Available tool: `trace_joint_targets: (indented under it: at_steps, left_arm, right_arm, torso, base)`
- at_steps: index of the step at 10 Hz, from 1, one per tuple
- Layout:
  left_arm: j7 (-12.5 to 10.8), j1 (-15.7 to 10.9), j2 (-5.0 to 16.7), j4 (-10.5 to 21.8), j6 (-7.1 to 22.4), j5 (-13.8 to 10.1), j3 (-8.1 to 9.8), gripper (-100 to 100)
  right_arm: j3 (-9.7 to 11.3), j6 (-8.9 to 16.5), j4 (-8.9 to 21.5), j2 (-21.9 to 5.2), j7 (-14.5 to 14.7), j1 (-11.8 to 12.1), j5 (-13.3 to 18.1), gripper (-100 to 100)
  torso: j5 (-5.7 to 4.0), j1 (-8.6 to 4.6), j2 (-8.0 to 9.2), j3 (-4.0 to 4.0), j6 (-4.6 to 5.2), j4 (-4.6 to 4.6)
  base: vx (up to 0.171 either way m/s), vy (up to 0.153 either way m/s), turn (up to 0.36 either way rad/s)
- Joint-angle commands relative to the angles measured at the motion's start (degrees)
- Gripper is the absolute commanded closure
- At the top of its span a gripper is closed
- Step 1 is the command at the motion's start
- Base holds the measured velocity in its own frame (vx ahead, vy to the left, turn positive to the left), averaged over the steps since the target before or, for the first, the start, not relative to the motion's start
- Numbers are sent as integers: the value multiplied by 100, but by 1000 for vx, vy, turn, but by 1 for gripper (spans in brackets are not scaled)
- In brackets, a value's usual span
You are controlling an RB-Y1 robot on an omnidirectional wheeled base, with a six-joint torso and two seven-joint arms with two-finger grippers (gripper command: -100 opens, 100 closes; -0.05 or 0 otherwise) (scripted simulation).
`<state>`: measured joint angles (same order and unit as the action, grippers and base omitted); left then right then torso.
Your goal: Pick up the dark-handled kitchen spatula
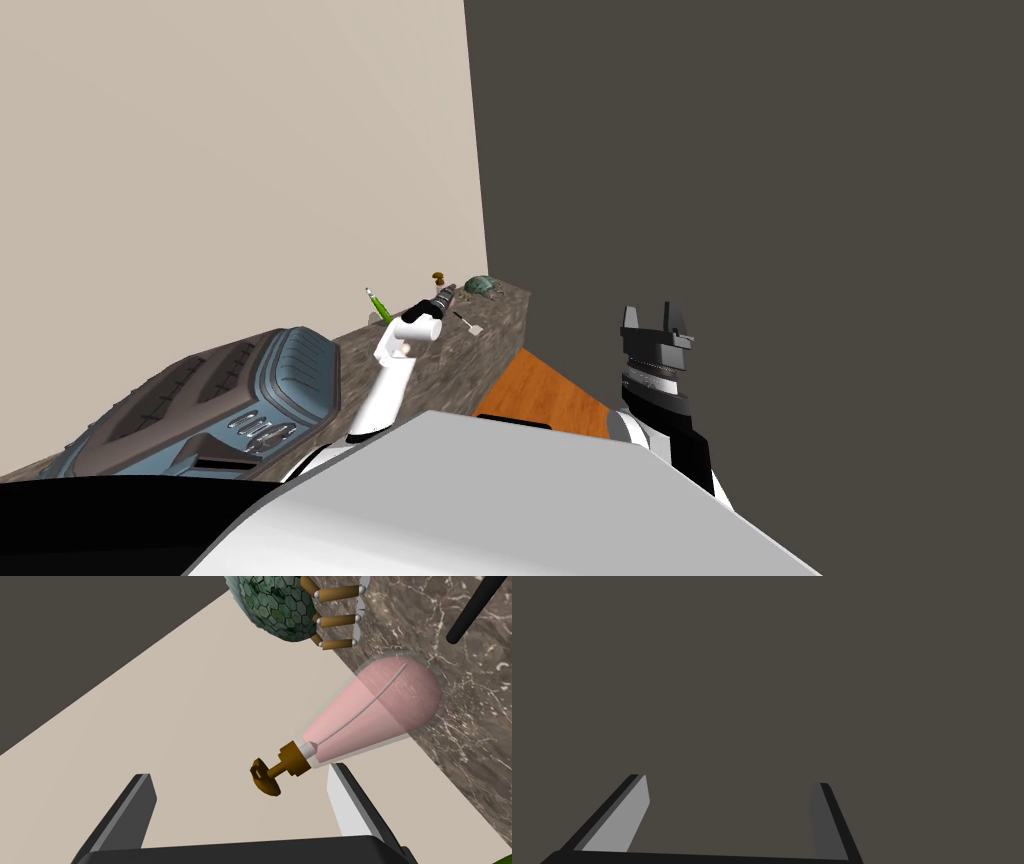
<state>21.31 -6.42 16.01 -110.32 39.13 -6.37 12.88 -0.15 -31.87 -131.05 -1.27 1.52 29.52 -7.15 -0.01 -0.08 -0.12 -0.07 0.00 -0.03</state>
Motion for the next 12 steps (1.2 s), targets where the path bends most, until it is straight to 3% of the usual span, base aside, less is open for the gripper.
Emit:
trace_joint_targets:
  at_steps: [1, 5, 6, 8, 9, 11, 12]
  left_arm:
    - [71, -64, 37, 72, 286, -27, 14, -100]
    - [198, -155, 103, 211, 865, -75, 30, -100]
    - [322, -233, 172, 348, 1068, -120, 42, -100]
    - [322, -233, 172, 348, 1316, -120, 42, -100]
    - [444, -300, 243, 481, 1510, -163, 48, -100]
    - [444, -300, 243, 481, 1760, -163, 48, -100]
    - [562, -355, 315, 610, 1953, -204, 51, -100]
  right_arm:
    - [0, 0, 0, 0, 0, 0, 0, 0]
    - [0, 0, 0, 0, 0, 0, 0, 0]
    - [0, 0, 0, 0, 0, 0, 0, 0]
    - [0, 0, 0, 0, 0, 0, 0, 0]
    - [0, 0, 0, 0, 0, 0, 0, 0]
    - [0, 0, 0, 0, 0, 0, 0, 0]
    - [0, 0, 0, 0, 0, 0, 0, 0]
  torso:
    - [0, 0, 0, 0, 0, 0]
    - [0, 0, -1, -1, 0, -1]
    - [0, 1, 3, 1, 0, 0]
    - [-1, -4, -3, -2, 1, -1]
    - [0, 1, 2, 0, 0, 0]
    - [0, 0, -5, -4, 0, -2]
    - [0, 3, 1, 0, 0, 0]
  base:
    - [33, -23, 11]
    - [24, -17, 3]
    - [37, -29, -1]
    - [29, -22, 2]
    - [43, -25, -6]
    - [34, -14, 0]
    - [39, -22, -11]
